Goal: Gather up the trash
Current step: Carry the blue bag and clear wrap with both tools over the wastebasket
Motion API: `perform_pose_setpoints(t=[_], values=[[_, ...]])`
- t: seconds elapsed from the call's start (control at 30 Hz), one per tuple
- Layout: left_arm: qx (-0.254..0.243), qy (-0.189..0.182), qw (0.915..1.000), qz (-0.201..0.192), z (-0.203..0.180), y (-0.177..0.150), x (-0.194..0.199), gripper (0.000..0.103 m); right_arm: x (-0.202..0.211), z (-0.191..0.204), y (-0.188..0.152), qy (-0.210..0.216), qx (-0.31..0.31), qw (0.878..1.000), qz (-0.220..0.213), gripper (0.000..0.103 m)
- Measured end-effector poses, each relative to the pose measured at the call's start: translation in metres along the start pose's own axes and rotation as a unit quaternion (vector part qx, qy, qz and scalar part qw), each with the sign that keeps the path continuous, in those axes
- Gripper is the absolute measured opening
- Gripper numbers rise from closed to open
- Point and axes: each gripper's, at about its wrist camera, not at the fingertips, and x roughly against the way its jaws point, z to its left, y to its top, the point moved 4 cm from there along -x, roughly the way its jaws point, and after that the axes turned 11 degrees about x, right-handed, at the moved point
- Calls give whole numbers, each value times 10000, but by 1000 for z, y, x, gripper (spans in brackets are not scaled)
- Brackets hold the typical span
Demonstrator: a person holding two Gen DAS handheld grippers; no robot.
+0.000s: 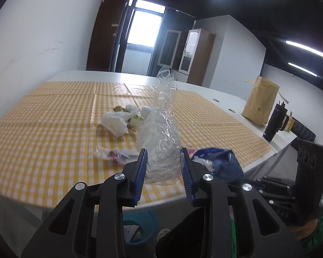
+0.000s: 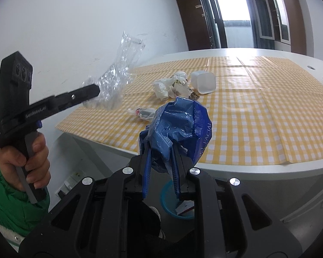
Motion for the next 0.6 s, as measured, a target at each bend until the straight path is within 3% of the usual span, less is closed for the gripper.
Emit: perform_pose_setpoints(t=[0.3, 0.6], values=[[-45, -25, 9996, 291, 13, -58, 47, 30, 25, 14, -26, -34, 207, 9998, 21, 16], [-70, -193, 9956, 919, 18, -117, 56, 30, 17, 28, -71, 6, 242, 9983, 531, 16]])
